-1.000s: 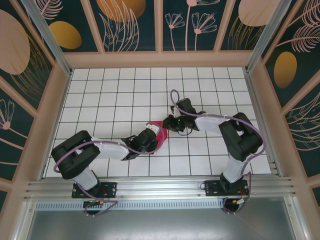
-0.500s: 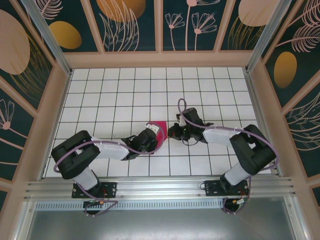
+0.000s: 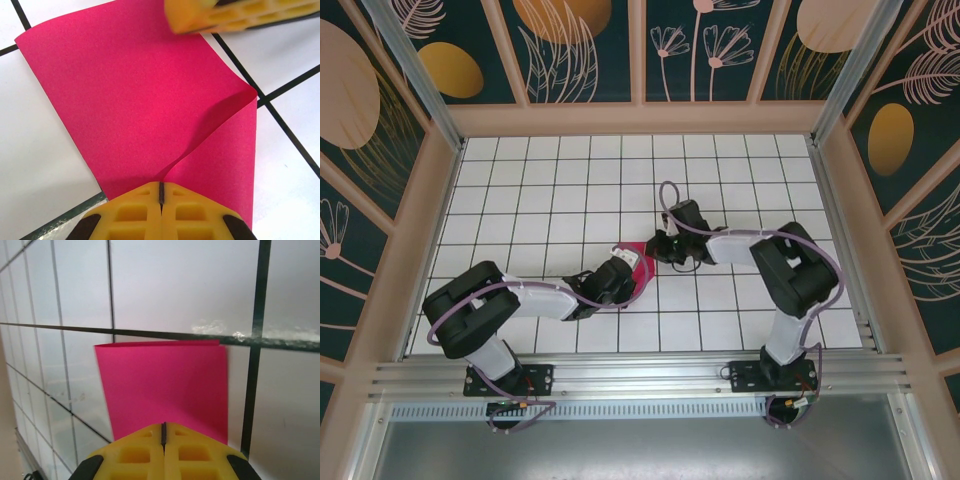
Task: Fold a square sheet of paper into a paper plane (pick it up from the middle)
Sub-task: Third fold the triangle at the center of the table.
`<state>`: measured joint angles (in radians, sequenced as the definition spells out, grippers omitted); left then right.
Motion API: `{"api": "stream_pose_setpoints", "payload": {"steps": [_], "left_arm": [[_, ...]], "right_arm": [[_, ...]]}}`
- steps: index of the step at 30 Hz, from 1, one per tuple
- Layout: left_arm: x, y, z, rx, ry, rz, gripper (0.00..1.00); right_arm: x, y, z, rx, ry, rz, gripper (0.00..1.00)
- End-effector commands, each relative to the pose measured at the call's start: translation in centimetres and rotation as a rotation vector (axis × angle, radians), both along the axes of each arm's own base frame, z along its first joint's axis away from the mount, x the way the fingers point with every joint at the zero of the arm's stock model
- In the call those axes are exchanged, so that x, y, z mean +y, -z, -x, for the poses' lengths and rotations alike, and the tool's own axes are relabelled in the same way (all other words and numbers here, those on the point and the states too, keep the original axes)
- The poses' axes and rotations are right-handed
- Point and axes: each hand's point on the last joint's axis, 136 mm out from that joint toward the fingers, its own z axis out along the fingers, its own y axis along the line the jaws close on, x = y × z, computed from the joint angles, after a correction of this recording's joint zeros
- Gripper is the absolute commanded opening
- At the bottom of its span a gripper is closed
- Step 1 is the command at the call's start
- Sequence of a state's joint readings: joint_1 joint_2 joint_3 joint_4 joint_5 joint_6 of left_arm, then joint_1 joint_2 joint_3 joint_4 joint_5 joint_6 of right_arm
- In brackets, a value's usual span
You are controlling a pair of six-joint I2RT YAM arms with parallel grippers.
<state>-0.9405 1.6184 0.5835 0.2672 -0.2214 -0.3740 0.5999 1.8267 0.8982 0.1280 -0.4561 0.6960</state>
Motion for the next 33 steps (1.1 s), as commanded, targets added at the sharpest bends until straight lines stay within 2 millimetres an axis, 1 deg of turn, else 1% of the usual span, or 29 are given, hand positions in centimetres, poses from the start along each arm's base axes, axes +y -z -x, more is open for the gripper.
{"api": "stream_pose_setpoints", "payload": {"steps": [1,4,7,13,16,21,27,31,33], "left_arm": [[0.8,0.6,0.2,0.020,-0.003,-0.044,0.00],[0.9,0.5,0.2,0.021,-0.004,-0.045,0.00],[0.8,0.3,0.2,0.017,0.001,-0.045,0.00],[0.7,-0.8,-0.4,-0.015,-0.005,-0.049,0.00],[0.2,-1.0,-0.5,-0.013,0.007,-0.039,0.00],[0.2,-0.1,-0.7,-0.004,0.006,-0.062,0.00],[0.1,0.3,-0.4,0.010,0.010,-0.053,0.00],[0.2,0.7,-0.2,0.022,0.012,-0.056,0.00],[0.4,0.8,-0.1,0.024,0.012,-0.064,0.00]], "right_arm": [[0.2,1.3,0.6,0.022,-0.049,0.037,0.07],[-0.6,2.2,0.8,0.020,-0.051,0.096,0.07],[-1.0,2.7,1.0,0.018,-0.072,0.132,0.07],[-1.0,3.4,1.4,0.030,-0.108,0.142,0.07],[-0.9,3.2,1.5,0.029,-0.111,0.136,0.07],[-0.8,3.0,1.4,0.028,-0.111,0.127,0.08],[-0.8,2.9,1.4,0.028,-0.104,0.128,0.07],[-0.6,2.4,1.3,0.025,-0.106,0.114,0.08],[-0.4,1.7,1.2,0.014,-0.106,0.097,0.08]]}}
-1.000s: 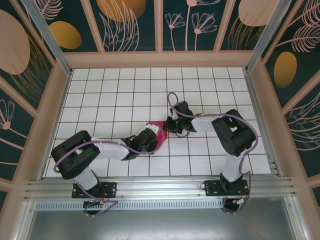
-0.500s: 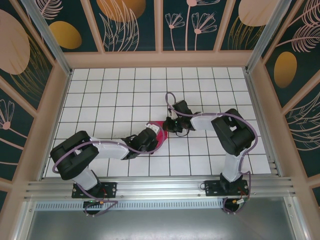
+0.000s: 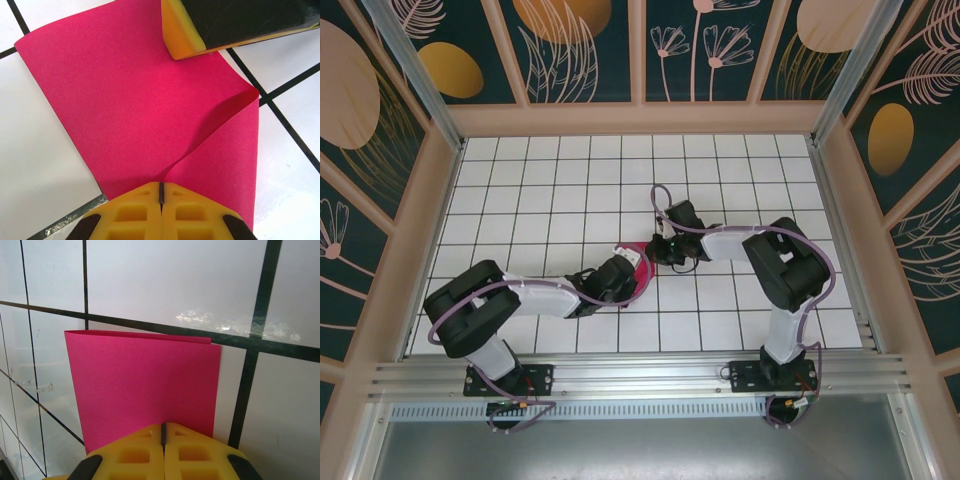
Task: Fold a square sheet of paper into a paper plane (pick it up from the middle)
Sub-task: Third fold the triangle at the center of the table.
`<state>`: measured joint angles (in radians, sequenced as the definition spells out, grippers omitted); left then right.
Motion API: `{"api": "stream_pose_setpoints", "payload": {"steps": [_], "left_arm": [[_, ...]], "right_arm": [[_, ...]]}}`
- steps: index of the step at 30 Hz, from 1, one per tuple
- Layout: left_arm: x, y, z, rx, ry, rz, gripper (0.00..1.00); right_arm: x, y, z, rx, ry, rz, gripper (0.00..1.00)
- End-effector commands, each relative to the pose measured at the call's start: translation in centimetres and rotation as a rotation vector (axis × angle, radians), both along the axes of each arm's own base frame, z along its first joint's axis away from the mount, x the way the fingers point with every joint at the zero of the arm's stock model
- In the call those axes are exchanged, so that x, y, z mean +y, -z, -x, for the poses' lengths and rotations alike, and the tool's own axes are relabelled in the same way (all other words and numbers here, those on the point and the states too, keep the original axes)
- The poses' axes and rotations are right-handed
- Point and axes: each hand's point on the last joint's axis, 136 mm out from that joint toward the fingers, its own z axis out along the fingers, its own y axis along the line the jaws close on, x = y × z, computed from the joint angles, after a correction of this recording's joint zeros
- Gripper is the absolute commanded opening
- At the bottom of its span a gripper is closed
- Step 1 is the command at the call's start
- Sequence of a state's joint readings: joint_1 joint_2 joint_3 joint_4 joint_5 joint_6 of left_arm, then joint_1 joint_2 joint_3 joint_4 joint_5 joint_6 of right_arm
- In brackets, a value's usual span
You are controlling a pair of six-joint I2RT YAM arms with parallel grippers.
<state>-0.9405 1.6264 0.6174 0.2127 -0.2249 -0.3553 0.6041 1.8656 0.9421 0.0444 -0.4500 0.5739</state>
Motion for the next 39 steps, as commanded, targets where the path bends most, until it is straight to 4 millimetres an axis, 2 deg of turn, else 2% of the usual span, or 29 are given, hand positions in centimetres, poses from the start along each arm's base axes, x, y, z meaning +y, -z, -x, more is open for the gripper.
{"api": "stream_pose_setpoints", "payload": {"steps": [1,4,7,11,16,20,27,33,36,39], "left_arm": [[0.6,0.8,0.0,0.014,-0.003,-0.033,0.00],[0.7,0.8,0.1,0.014,-0.002,-0.026,0.00],[0.7,1.0,0.2,0.023,-0.001,-0.032,0.00],[0.6,0.8,0.2,0.022,-0.001,-0.021,0.00],[0.4,0.8,0.3,0.024,0.008,-0.021,0.00],[0.4,0.9,0.2,0.024,0.012,-0.026,0.00],[0.2,0.8,0.2,0.026,0.013,-0.018,0.00],[0.3,1.1,0.3,0.031,0.018,-0.029,0.00],[0.4,1.1,0.2,0.029,0.012,-0.040,0.00],[0.4,1.0,0.2,0.028,0.011,-0.031,0.00]], "right_arm": [[0.0,-0.2,0.8,0.026,-0.016,0.008,0.08],[0.1,-2.8,0.1,-0.019,0.001,-0.043,0.10],[-0.8,-5.0,-0.5,-0.074,0.041,-0.046,0.10],[-2.0,-5.8,0.4,-0.087,0.086,-0.063,0.11],[-2.7,-5.0,2.7,-0.057,0.101,-0.089,0.10],[-2.9,-4.8,3.1,-0.052,0.102,-0.083,0.10],[-1.5,-4.6,1.2,-0.056,0.074,-0.069,0.10],[-0.1,-3.5,-0.4,-0.040,0.045,-0.049,0.09],[-0.3,-2.4,-1.1,-0.021,0.061,-0.004,0.09],[0.3,-1.9,-0.9,-0.006,0.029,-0.019,0.09]]}}
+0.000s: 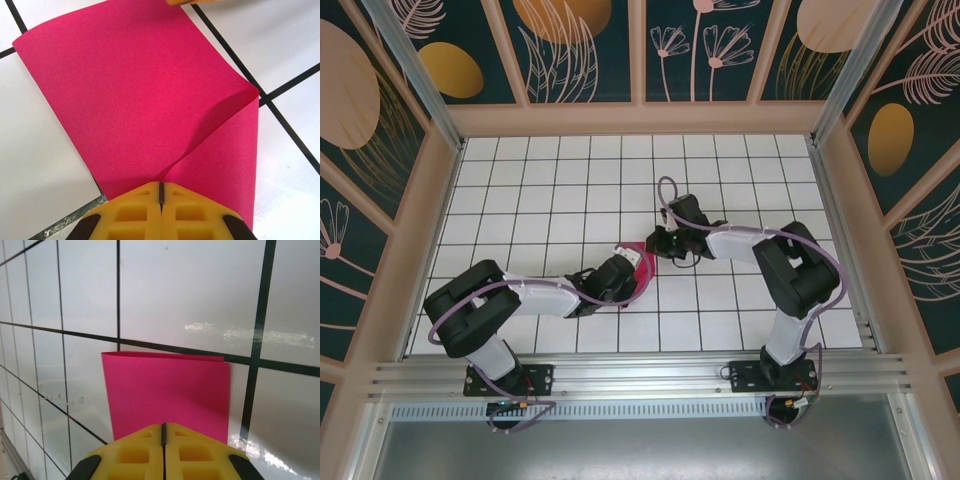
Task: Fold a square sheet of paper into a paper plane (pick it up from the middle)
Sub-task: Third fold the triangle at the center of the table.
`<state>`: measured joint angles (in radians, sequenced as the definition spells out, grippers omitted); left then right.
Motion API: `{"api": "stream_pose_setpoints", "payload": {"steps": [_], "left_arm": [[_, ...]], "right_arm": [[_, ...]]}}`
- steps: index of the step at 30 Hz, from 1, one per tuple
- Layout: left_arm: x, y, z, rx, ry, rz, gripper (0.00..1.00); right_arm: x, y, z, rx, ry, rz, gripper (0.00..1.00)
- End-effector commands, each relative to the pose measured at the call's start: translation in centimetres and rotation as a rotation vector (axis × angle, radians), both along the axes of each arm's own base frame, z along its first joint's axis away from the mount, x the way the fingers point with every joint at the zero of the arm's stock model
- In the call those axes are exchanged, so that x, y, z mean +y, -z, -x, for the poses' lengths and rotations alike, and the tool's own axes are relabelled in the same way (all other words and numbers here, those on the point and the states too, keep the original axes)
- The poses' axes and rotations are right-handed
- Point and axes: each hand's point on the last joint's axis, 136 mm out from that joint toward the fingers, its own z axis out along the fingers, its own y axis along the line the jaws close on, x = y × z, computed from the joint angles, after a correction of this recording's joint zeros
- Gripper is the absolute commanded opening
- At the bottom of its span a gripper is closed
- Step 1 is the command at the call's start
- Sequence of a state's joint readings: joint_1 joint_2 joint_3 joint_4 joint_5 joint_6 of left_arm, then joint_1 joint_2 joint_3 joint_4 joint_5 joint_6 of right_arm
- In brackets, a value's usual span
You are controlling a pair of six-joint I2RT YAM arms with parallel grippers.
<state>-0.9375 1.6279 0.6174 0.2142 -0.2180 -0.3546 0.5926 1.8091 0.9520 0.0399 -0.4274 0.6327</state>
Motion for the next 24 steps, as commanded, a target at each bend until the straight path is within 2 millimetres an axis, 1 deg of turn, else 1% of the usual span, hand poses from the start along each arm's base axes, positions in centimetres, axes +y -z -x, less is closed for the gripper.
{"api": "stream_pose_setpoints", "payload": {"steps": [1,4,8,10,14,19,24], "left_arm": [[0.4,0.9,0.3,0.024,0.009,-0.032,0.00],[0.4,1.0,0.3,0.028,0.013,-0.035,0.00],[0.2,1.0,0.2,0.027,0.021,-0.038,0.00],[0.1,0.9,0.1,0.024,0.022,-0.037,0.00],[-0.2,0.3,-0.2,0.011,0.026,-0.037,0.00],[-0.5,-0.4,-0.6,-0.004,0.030,-0.036,0.00],[-0.6,0.1,-0.6,0.005,0.031,-0.047,0.00]], "right_arm": [[0.5,1.0,0.4,0.028,-0.045,0.026,0.09],[0.6,2.1,0.7,0.047,-0.065,0.050,0.09],[0.1,3.8,1.2,0.077,-0.075,0.099,0.09],[-0.1,4.1,1.4,0.078,-0.078,0.113,0.09],[-0.4,4.4,1.4,0.078,-0.081,0.130,0.09],[-0.5,4.2,1.3,0.070,-0.080,0.136,0.09],[-0.4,4.1,1.3,0.068,-0.079,0.131,0.09]]}}
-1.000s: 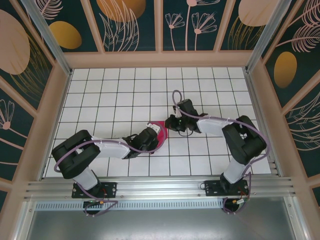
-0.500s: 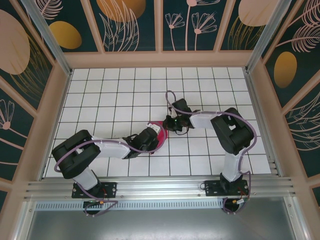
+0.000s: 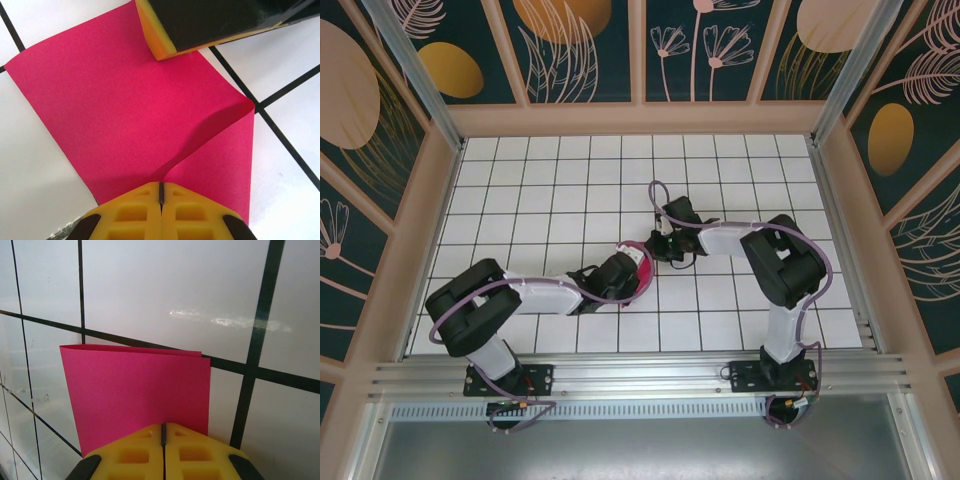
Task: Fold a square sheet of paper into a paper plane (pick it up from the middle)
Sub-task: Third fold the triangle at the center of the table.
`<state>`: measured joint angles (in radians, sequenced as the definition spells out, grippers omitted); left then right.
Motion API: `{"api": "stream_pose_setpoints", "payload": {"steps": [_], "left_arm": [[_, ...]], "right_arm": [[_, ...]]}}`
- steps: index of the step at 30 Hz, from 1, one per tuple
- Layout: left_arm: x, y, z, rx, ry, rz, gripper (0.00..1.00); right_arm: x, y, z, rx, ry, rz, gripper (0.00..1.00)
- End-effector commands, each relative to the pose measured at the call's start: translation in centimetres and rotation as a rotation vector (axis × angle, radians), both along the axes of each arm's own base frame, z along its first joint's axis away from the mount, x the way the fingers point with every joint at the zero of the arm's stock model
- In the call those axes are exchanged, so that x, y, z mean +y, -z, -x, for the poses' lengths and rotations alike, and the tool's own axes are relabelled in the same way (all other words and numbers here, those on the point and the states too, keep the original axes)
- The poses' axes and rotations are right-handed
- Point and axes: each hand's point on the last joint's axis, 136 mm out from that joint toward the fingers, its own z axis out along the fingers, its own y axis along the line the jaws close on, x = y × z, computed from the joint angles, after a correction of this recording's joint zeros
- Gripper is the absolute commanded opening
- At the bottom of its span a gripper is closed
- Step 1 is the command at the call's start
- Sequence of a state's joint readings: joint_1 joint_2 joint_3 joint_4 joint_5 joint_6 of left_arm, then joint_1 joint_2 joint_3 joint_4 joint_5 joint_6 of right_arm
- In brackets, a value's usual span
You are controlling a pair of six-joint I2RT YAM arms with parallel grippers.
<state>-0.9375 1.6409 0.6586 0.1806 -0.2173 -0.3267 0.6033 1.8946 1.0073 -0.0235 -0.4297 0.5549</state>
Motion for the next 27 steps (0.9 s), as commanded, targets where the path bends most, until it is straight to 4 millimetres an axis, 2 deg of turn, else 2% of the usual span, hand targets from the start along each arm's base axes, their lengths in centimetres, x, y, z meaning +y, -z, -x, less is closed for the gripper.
{"api": "stream_pose_setpoints", "payload": {"steps": [1,12,14,17,20,23,25,27], "left_arm": [[0.0,0.7,-0.1,0.014,0.009,-0.027,0.00],[0.6,1.6,0.4,0.034,0.000,-0.032,0.00],[0.8,1.8,0.5,0.036,-0.006,-0.039,0.00],[1.0,1.9,0.7,0.040,-0.005,-0.036,0.00],[1.3,2.1,0.9,0.044,-0.006,-0.041,0.00],[1.3,1.9,0.8,0.038,-0.011,-0.036,0.00],[1.4,1.8,0.8,0.039,-0.013,-0.038,0.00],[1.3,1.8,0.9,0.039,-0.009,-0.034,0.00]], "right_arm": [[-0.7,1.7,1.0,0.041,-0.010,0.064,0.09],[-0.6,0.9,1.1,0.030,-0.015,0.044,0.09],[-0.4,-0.1,0.9,0.014,-0.011,0.024,0.10],[-0.3,-2.6,0.3,-0.033,0.003,-0.023,0.10],[-1.1,-4.9,0.0,-0.066,0.054,-0.057,0.11],[-1.9,-5.8,1.1,-0.071,0.102,-0.107,0.11],[-2.3,-5.6,2.3,-0.054,0.126,-0.134,0.09],[-2.0,-5.9,3.6,-0.050,0.124,-0.173,0.09]]}}
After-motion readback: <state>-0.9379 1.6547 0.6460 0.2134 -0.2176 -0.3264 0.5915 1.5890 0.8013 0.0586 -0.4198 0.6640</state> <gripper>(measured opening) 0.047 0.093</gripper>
